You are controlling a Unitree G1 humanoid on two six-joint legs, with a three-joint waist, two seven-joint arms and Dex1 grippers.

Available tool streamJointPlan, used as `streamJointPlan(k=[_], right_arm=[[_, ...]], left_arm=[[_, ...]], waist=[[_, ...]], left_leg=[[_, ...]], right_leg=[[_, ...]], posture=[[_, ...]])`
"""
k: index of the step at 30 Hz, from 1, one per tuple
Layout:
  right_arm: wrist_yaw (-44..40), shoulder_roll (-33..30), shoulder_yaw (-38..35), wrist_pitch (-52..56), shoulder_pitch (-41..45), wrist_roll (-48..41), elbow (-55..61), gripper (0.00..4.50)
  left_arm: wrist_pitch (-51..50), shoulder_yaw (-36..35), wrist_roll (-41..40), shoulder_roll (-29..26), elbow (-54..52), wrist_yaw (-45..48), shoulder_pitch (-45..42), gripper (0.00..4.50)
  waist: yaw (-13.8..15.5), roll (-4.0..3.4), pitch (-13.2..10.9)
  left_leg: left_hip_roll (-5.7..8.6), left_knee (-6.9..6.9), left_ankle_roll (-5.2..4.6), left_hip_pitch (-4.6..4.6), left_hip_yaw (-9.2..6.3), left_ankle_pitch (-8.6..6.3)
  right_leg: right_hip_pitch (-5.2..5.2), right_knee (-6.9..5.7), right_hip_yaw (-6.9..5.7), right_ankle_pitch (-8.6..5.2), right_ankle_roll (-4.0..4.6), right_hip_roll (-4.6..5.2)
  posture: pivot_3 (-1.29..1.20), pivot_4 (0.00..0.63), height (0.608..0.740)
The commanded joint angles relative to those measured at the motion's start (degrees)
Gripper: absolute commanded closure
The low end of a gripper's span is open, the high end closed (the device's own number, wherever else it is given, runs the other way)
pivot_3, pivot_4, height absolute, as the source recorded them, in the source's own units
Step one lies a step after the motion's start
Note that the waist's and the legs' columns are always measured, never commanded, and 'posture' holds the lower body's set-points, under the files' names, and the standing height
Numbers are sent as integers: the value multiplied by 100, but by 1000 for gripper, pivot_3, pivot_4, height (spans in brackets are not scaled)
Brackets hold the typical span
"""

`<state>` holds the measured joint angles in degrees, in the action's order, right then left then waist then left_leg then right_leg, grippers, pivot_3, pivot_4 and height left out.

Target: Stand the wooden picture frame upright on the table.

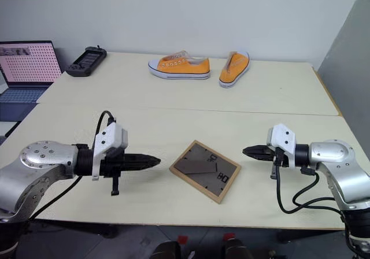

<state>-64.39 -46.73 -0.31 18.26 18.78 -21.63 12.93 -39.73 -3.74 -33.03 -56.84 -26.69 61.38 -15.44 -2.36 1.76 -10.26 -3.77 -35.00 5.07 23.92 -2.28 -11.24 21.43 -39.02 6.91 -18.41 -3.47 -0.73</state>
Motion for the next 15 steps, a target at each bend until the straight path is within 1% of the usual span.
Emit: streamJointPlan(k=[1, 15], right_arm=[[52, 25, -83, 26, 126, -100, 136, 4424], [168, 181, -79, -56, 165, -14, 51, 4424]], left_arm=[[-25, -162, -72, -65, -117, -39, -113, 4431], [-277, -142, -218, 27, -131, -307, -367, 4431]], waist=[[2, 0, 0], [4, 0, 0]], left_leg=[[0, -1, 0, 0, 0, 0], [0, -4, 0, 0, 0, 0]], right_leg=[[0, 0, 0, 0, 0, 0], [-1, -1, 0, 2, 2, -1]], posture=[[0, 150, 740], [0, 150, 740]])
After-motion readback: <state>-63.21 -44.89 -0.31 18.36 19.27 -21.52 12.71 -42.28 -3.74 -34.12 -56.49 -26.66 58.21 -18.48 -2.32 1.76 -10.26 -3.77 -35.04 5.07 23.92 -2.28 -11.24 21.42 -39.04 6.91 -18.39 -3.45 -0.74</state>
